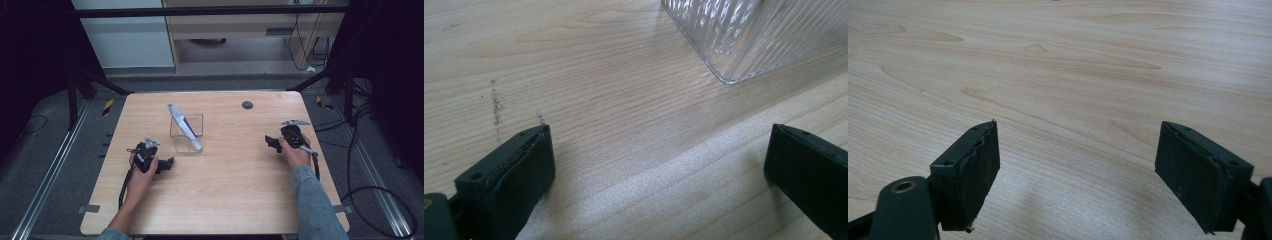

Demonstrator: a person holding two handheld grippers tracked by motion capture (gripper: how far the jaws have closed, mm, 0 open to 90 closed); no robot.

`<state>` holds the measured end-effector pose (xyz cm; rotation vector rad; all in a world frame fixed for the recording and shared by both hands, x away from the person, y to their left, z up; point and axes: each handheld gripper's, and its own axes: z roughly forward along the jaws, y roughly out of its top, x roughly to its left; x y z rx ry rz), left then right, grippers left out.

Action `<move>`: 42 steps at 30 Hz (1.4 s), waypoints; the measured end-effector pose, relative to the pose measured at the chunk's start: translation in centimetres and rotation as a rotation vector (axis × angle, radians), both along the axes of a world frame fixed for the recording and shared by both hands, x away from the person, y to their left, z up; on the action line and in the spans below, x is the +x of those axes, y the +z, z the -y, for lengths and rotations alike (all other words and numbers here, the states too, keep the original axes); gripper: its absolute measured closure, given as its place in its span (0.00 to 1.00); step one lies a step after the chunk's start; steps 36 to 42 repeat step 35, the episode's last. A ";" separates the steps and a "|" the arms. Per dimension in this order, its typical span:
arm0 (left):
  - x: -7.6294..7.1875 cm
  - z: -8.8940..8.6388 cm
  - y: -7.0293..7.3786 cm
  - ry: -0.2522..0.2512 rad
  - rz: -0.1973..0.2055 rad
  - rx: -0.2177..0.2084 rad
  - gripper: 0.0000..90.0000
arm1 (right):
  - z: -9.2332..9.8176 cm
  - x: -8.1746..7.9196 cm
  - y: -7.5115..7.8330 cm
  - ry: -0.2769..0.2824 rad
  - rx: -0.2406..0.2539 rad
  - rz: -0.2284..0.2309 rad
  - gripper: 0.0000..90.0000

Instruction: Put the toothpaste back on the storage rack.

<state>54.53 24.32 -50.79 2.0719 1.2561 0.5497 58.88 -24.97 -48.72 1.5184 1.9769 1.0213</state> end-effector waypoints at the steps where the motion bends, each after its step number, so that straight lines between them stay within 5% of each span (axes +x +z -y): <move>1: 0.0 0.0 0.0 0.000 0.000 0.000 0.00 | 0.0 0.0 -0.1 -0.003 -0.001 0.000 0.20; 15: 0.0 0.0 0.0 0.000 0.000 0.000 0.00 | 0.8 0.8 -1.2 -0.092 -0.018 0.011 0.17; 29: 0.0 0.0 0.0 -0.001 0.000 0.000 0.00 | -0.3 1.2 -2.2 -0.060 -0.097 -0.018 0.16; 33: 0.0 0.0 0.0 -0.003 0.000 0.000 0.00 | -0.6 1.0 -2.4 -0.067 -0.110 -0.048 0.00; 35: 0.0 0.0 0.0 -0.005 0.000 0.000 0.00 | -0.7 1.2 -2.4 -0.117 -0.105 -0.054 0.00; 42: 0.0 0.0 0.0 -0.005 0.000 0.000 0.00 | -0.7 1.2 -2.4 -0.117 -0.105 -0.054 0.00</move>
